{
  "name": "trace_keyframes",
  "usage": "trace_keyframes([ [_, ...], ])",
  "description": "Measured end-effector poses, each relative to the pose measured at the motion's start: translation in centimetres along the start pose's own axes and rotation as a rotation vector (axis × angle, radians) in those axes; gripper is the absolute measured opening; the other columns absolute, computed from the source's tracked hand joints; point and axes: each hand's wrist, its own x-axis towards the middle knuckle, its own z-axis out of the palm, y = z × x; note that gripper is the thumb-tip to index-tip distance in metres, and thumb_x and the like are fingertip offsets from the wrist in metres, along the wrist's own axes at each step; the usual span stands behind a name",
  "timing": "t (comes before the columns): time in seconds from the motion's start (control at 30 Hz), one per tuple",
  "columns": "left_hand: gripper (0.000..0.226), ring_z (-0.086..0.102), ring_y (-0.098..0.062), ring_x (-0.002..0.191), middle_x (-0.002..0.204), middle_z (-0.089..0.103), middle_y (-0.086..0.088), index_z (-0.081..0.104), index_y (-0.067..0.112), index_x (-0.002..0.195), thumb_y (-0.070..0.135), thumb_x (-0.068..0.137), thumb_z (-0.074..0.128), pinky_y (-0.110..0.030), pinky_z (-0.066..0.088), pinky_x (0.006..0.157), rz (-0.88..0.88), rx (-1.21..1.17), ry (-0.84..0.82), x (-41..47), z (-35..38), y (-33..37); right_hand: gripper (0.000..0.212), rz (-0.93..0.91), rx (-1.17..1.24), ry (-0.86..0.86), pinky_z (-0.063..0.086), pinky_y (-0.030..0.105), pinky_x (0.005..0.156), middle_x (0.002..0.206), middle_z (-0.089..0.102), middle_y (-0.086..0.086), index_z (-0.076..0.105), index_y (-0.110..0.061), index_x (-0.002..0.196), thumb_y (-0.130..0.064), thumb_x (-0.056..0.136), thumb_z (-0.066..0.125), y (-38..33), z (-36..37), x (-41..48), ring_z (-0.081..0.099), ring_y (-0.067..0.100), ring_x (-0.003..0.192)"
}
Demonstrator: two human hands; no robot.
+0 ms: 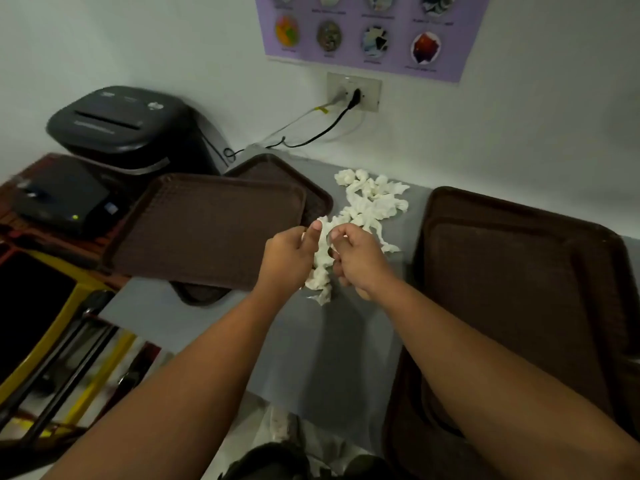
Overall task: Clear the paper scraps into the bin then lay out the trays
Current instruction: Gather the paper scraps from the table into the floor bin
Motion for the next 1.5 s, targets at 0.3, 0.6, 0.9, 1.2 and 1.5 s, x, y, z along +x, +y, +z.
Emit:
trace_keyframes([
  [0.3,0.062,0.034,-0.015,0.044,0.046,0.038,0.002,0.035,0.013,0.052,0.047,0.104,0.036,-0.032,0.026,0.049,-0.344,0.034,0.277,-9.9,-7.5,-7.1,0.050,-0.088,-0.214,-0.361,0.029,0.032,0.049,0.054,0.036,0.005,0.042,-0.019,0.057,-0.052,0.093,0.050,1.8,11.5,-4.3,0.034,0.016,0.046],
  [0.6,0.020,0.063,-0.016,0.067,0.083,0.067,0.002,0.062,0.022,0.107,0.019,0.102,0.044,-0.037,0.056,0.063,-0.543,0.108,0.307,-18.7,-14.6,-16.5,0.039,-0.048,-0.371,-0.703,0.038,0.023,0.037,0.059,0.063,0.010,0.057,-0.009,0.070,-0.036,0.098,0.054,4.8,23.0,-8.7,0.049,0.017,0.033],
  [0.9,0.059,0.054,-0.025,0.056,0.057,0.056,-0.007,0.050,0.015,0.054,0.053,0.099,0.046,-0.034,0.039,0.054,-0.797,0.103,0.369,-21.8,-18.7,-27.4,0.063,-0.269,-0.648,-0.648,0.025,0.030,0.046,0.042,0.030,-0.002,0.030,-0.015,0.046,-0.049,0.094,0.054,9.2,33.6,-8.4,0.034,0.010,0.041],
  [1.2,0.050,0.063,-0.036,0.093,0.096,0.070,-0.017,0.068,0.009,0.089,0.044,0.104,0.035,-0.037,0.046,0.075,-0.922,0.160,0.231,-21.8,-16.8,-43.7,0.060,-0.376,-0.816,-0.705,0.025,0.032,0.046,0.043,0.034,-0.002,0.031,-0.017,0.046,-0.041,0.097,0.052,20.2,41.8,-5.4,0.037,0.017,0.044],
  [1.5,0.037,0.060,-0.035,0.112,0.121,0.065,-0.019,0.061,0.005,0.124,0.027,0.105,0.038,-0.034,0.045,0.090,-1.004,0.029,0.012,-22.1,-10.3,-56.5,0.060,-0.329,-0.827,-0.680,0.026,0.032,0.048,0.042,0.031,-0.002,0.028,-0.019,0.046,-0.039,0.097,0.053,29.0,44.6,-3.2,0.033,0.011,0.042],
])
